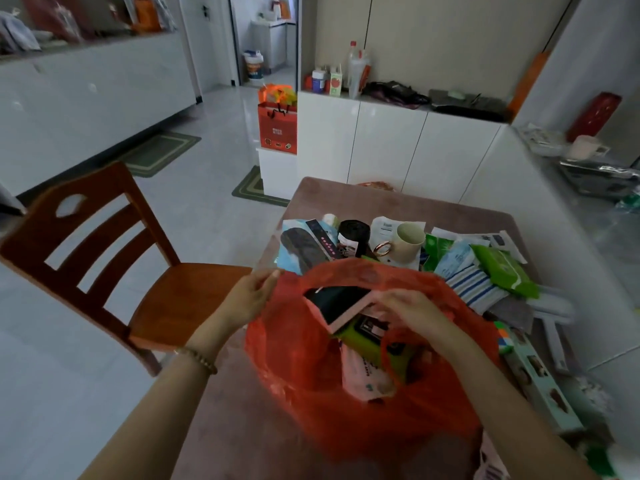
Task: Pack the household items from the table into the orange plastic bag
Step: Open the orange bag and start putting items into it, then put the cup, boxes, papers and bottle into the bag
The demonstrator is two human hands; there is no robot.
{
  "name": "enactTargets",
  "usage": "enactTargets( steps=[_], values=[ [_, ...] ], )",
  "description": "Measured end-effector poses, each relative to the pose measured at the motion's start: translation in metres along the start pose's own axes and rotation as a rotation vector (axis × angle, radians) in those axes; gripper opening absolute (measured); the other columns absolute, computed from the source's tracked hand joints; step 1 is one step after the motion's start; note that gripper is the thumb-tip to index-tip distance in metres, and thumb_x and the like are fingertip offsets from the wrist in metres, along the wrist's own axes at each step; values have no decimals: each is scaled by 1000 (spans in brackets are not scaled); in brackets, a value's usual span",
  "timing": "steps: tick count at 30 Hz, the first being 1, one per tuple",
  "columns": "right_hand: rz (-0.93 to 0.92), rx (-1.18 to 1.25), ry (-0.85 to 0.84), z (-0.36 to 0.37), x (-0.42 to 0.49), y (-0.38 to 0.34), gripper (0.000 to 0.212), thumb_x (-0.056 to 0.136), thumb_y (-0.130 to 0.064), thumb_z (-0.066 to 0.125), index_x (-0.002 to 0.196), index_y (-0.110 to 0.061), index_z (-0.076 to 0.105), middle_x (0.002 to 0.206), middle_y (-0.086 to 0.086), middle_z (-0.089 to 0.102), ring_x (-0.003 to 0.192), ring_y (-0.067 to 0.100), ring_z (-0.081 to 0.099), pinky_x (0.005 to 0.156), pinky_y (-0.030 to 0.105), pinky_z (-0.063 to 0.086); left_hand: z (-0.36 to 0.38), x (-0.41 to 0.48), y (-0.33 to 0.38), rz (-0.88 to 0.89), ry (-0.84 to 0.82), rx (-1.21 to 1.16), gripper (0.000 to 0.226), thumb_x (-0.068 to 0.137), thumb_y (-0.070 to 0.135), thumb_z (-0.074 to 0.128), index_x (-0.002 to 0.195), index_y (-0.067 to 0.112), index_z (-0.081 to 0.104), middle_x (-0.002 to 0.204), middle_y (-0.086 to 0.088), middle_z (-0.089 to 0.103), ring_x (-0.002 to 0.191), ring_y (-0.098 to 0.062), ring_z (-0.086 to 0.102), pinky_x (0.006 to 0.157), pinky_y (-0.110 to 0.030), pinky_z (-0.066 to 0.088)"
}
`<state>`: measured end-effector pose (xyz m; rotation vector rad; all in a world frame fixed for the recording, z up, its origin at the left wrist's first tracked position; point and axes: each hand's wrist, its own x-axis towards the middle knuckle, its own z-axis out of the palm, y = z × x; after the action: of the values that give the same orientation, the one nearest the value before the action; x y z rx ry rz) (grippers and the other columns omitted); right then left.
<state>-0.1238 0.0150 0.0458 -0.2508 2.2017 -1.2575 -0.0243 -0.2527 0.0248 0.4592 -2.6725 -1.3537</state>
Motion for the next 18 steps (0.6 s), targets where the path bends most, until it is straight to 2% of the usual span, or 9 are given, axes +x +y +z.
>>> enactTargets(
  steps=[1,4,5,7,9,11,13,15,18],
  values=[
    [-60,61,33,-2,3,-10,24,94,-33,52,101,-19,69,102,1,72,95,18,68,84,32,55,-1,8,-5,-1,10,26,45,98,43,35,115,14,65,101,-9,71,86,-20,67,84,-39,56],
    [-136,337,134,-9,23,-37,21,93,-30,53,98,-18,69,99,3,73,92,20,68,84,33,55,-8,41,-7,55,148,97,57,91,63,31,105,23,69,89,-7,70,80,-22,66,78,-43,56],
    [-149,366,183,-13,35,-42,21,93,-30,53,100,-17,68,99,3,72,91,19,67,82,32,54,-10,53,-2,43,197,130,57,90,64,32,108,25,68,95,-5,66,87,-21,61,83,-40,53],
    [-158,437,263,-23,64,-45,23,92,-30,56,107,-14,65,103,6,68,94,20,63,87,34,52,-10,81,9,30,220,153,46,92,55,39,118,25,63,108,-7,54,102,-21,49,94,-37,43],
    [-134,554,290,-34,94,-41,34,90,-29,59,119,-11,58,112,9,63,98,21,61,98,40,49,-3,111,22,45,106,64,58,87,61,42,125,20,58,116,-10,55,107,-24,53,101,-42,43],
    [-64,635,290,-44,122,-30,49,88,-29,61,130,-7,49,115,8,59,98,20,60,98,40,48,13,143,29,40,-12,-45,79,74,75,43,128,18,53,121,-12,60,108,-27,60,98,-45,47],
    [33,669,306,-50,148,-15,62,84,-33,66,136,-8,41,118,6,58,99,17,59,89,33,50,34,167,36,21,-111,-79,75,79,64,53,135,13,45,129,-9,54,114,-27,56,98,-37,47],
    [121,625,385,-55,171,0,78,76,-40,73,138,-11,36,127,5,54,105,17,57,90,33,49,57,191,39,1,-178,-86,74,85,45,61,143,9,31,133,-8,43,120,-24,48,95,-26,42],
    [141,499,536,-68,204,17,79,75,-35,75,138,-11,34,128,4,48,110,19,49,91,35,43,88,229,32,18,-222,-6,89,81,45,66,148,11,19,154,-9,22,140,-26,29,114,-38,30]
  ],
)
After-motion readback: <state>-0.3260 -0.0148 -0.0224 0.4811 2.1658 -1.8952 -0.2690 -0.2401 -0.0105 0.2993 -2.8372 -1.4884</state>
